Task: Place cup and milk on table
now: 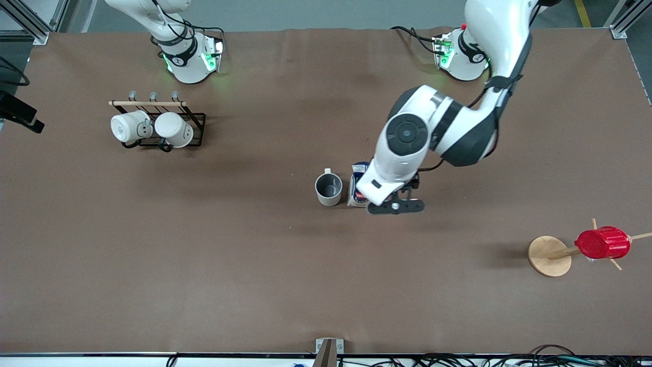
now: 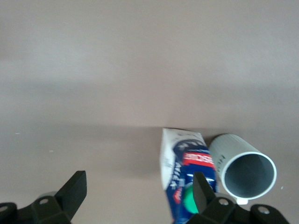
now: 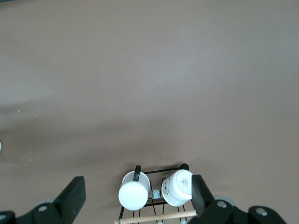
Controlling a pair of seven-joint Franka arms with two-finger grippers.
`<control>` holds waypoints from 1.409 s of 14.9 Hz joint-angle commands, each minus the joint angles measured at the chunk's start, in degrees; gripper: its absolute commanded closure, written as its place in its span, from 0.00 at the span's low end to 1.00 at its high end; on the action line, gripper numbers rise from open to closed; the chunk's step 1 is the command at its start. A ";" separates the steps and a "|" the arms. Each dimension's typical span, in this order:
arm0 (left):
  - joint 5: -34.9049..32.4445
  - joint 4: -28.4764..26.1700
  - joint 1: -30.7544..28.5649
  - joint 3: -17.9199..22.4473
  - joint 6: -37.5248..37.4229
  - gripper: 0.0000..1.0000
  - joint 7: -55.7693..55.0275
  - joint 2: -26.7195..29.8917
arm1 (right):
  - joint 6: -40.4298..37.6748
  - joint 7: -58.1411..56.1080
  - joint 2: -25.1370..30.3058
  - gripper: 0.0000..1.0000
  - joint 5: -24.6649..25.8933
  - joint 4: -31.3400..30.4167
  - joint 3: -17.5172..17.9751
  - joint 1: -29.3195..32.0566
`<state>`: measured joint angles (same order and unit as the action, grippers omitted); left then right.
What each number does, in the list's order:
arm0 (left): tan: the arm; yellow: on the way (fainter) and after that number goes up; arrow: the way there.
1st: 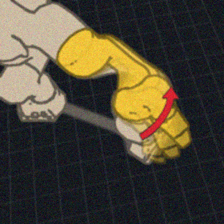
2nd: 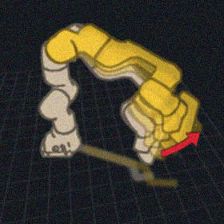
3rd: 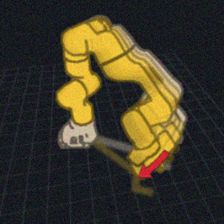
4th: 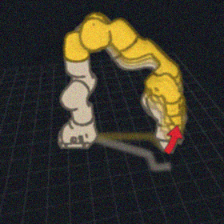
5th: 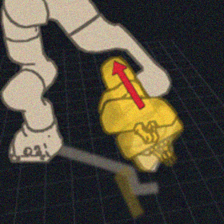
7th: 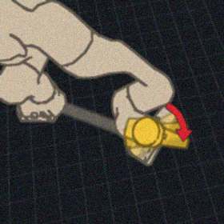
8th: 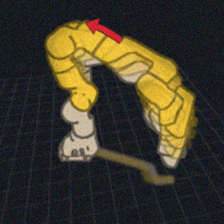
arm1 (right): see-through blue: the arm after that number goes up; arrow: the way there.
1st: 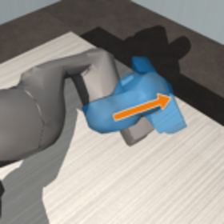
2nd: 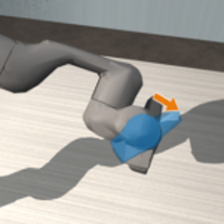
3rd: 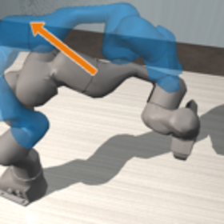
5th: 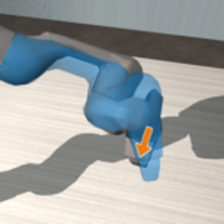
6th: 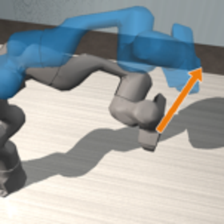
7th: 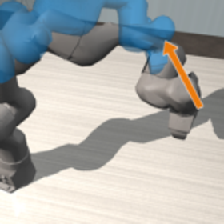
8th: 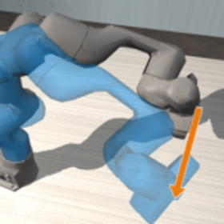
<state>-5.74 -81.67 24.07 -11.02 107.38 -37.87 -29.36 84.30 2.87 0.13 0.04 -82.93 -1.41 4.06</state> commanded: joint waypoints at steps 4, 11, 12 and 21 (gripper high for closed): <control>2.30 -10.43 -8.06 -0.58 -0.41 0.00 8.32 13.43 | 0.60 -0.93 1.01 0.00 -2.50 -0.57 -1.06 -0.55; 7.06 -11.49 -18.35 -0.49 -6.91 0.00 22.21 21.61 | -0.19 -0.93 1.01 0.00 -1.54 -0.66 -0.97 -0.63; 7.06 -11.49 -19.23 -0.40 -7.44 0.00 23.09 22.32 | -0.19 -0.93 1.01 0.00 -1.54 -0.66 -0.97 -0.63; 7.06 -19.14 -23.54 -0.40 -6.57 0.00 28.97 31.38 | -0.28 -0.93 1.01 0.00 -1.62 -0.66 -0.97 -0.63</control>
<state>0.29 -98.26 1.33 -11.09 99.60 -11.83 -0.26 84.25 2.53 0.15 -1.28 -82.91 -1.80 3.93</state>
